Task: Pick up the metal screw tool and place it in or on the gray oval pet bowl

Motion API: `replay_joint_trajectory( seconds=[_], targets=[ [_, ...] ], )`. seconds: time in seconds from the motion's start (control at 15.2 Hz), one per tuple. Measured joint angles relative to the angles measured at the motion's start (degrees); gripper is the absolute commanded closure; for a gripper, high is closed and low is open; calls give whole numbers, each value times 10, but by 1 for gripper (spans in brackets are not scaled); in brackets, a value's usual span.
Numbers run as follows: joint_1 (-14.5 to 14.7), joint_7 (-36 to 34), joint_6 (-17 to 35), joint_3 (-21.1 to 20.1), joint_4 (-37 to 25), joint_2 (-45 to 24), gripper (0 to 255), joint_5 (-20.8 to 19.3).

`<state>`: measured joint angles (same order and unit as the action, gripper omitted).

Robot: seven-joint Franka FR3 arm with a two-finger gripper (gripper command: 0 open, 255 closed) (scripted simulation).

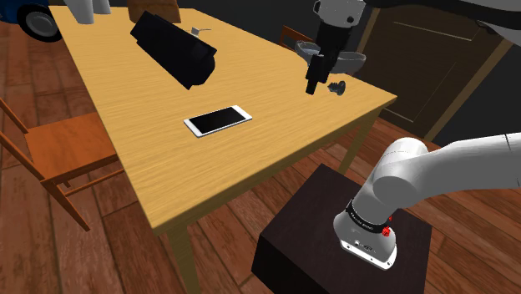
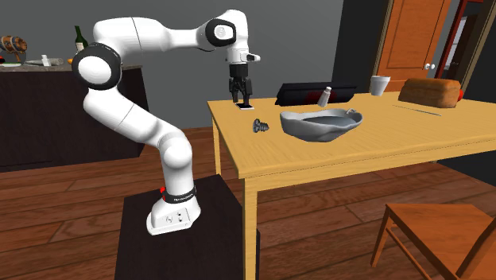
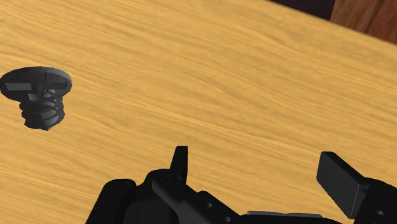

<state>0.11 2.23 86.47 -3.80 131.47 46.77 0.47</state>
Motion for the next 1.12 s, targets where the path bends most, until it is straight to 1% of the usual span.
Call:
replay_joint_trajectory(
  seconds=[0.07, 0.2, 0.46, 0.99, 1.12],
  targets=[
    [0, 0, 0, 0, 0, 0, 0, 0],
    [-9, 6, 3, 16, -2, -2, 0, -4],
    [-37, 29, 13, 73, 2, -3, 0, -21],
    [-89, 71, 39, 187, -15, -38, 0, -44],
    [-95, 76, 48, 202, -13, -44, 0, -46]
  ],
)
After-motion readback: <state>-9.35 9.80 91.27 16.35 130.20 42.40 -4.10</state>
